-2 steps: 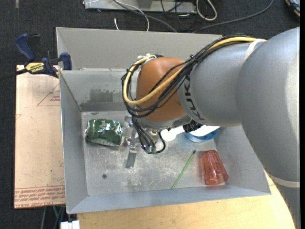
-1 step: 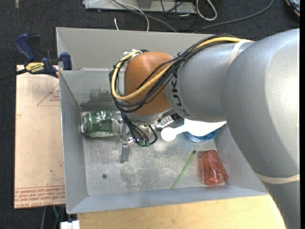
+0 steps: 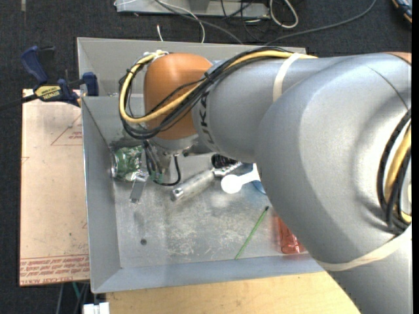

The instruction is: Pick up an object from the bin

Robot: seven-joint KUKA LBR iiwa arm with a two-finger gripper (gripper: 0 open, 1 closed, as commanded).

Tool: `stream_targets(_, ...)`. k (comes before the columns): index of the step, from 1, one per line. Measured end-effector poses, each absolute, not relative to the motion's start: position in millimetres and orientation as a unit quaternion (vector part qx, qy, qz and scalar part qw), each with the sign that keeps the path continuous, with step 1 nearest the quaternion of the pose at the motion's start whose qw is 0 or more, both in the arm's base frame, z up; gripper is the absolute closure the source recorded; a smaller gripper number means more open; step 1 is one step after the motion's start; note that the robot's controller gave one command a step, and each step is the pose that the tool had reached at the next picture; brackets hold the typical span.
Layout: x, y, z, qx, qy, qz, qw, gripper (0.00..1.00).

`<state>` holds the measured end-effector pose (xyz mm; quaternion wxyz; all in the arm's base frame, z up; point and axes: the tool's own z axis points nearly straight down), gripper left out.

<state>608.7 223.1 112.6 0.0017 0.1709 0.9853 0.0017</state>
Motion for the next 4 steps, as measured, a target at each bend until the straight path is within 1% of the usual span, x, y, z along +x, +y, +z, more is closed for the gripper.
stream_targets(1,625.4,239,79,0.044,0.999,-0.003,0.007,0.0)
stream_targets(2,616.0,230,94,0.043,0.999,0.0,0.006,1.0)
stream_targets(3,616.1,230,94,0.044,0.999,0.0,0.006,1.0)
stream_targets(4,613.8,230,111,0.044,0.999,0.0,0.003,1.0)
